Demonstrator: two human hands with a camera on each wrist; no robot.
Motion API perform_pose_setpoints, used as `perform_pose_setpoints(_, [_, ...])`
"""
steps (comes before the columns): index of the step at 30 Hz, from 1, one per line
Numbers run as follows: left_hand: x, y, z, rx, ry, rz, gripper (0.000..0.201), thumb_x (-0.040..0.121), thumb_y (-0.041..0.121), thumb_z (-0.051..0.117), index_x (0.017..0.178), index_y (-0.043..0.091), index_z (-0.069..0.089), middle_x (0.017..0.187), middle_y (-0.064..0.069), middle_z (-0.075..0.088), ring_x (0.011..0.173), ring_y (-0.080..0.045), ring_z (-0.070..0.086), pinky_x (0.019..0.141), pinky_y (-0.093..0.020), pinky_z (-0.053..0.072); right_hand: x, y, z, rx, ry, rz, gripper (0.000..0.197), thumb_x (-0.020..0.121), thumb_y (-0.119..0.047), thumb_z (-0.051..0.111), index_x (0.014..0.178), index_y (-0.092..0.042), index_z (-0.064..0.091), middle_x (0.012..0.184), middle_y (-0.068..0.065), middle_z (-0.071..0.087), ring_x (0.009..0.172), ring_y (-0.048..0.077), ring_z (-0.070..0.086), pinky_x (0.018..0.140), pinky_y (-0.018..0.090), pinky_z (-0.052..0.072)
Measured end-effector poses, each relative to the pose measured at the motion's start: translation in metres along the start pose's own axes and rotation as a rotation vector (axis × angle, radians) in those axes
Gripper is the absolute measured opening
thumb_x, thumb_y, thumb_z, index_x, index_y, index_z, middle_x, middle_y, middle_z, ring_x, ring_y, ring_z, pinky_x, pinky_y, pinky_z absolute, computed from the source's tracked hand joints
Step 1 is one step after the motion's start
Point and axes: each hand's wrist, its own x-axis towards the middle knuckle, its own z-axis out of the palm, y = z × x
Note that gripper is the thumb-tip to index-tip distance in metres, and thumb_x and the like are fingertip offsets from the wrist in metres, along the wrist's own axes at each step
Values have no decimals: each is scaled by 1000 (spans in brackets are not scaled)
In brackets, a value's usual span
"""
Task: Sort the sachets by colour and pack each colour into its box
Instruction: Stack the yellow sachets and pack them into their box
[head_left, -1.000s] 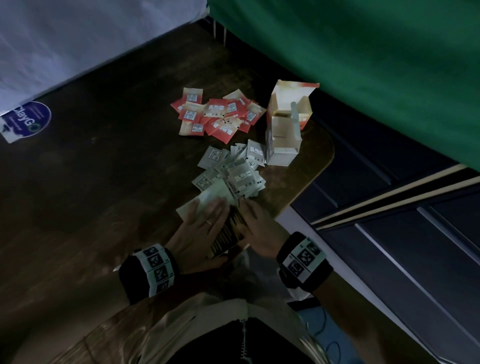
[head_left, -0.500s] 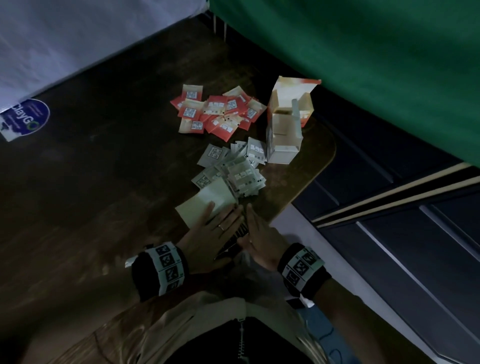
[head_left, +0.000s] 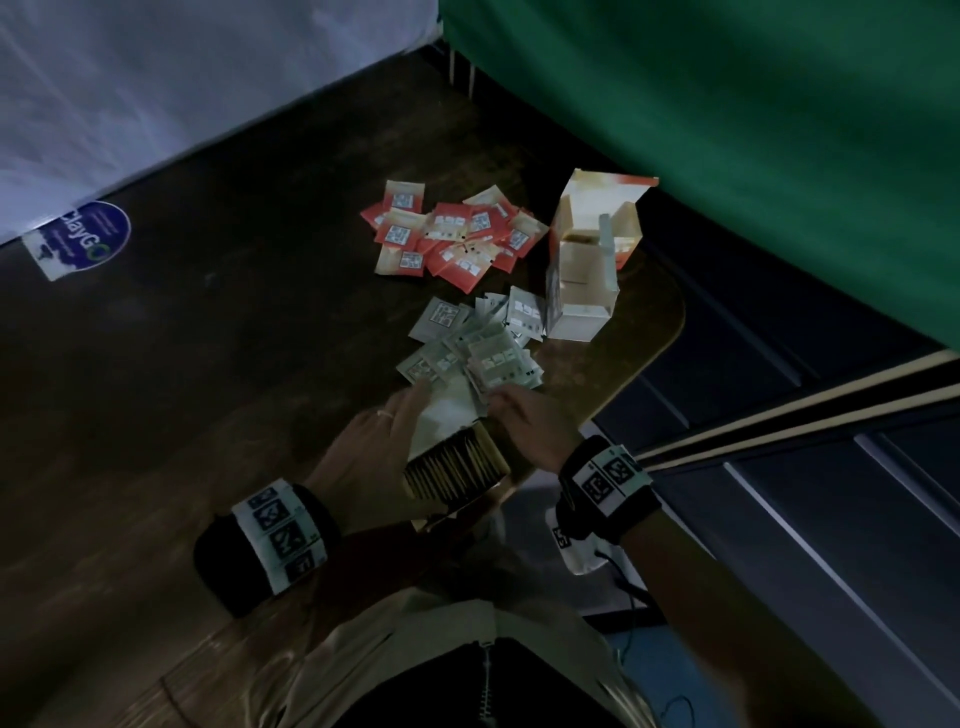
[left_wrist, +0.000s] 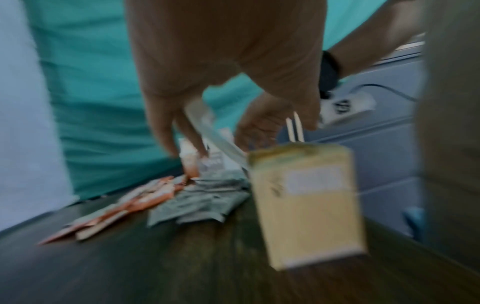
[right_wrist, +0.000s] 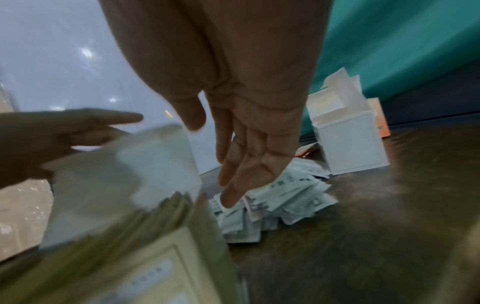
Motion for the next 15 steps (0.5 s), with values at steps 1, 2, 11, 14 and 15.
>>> perform_pose_setpoints(1, [-4,4,2,-20,-44,34,120,64,63,72,150,13,6,152,-8,29,133,-24,39,112,-35,24,1,-4,0,70,-9,18,37,102,-31,33,120,-9,57,108,6,62,96,17,57,82,26,39])
perform_pose_setpoints(2, [-9,8,4,-12,-69,85,114,67,59,74,150,15,8,152,-7,29,135,-23,37,111,-31,21,0,-7,1,155,-26,30,40,102,-35,31,122,-12,56,109,4,60,96,13,55,84,26,40])
perform_pose_setpoints(11, [-18,-9,25,37,-86,352,58,85,50,44,135,20,38,142,-6,40,124,-23,46,97,-42,48,-17,30,5,-45,-298,-227,58,79,-37,73,133,-25,53,147,-9,33,136,10,32,110,34,35])
perform_pose_setpoints(14, [-16,-33,31,34,-115,298,72,86,66,36,143,23,30,154,-7,20,141,-24,24,110,-35,27,-19,39,10,-42,-253,-313,51,82,-28,72,130,-22,56,150,-7,30,138,10,28,110,33,36])
perform_pose_setpoints(15, [-16,-38,32,13,-140,270,76,85,69,30,147,26,22,157,-5,14,143,-23,20,113,-32,24,-18,41,10,-44,-225,-338,48,83,-26,71,129,-22,58,148,-7,31,138,10,28,111,34,36])
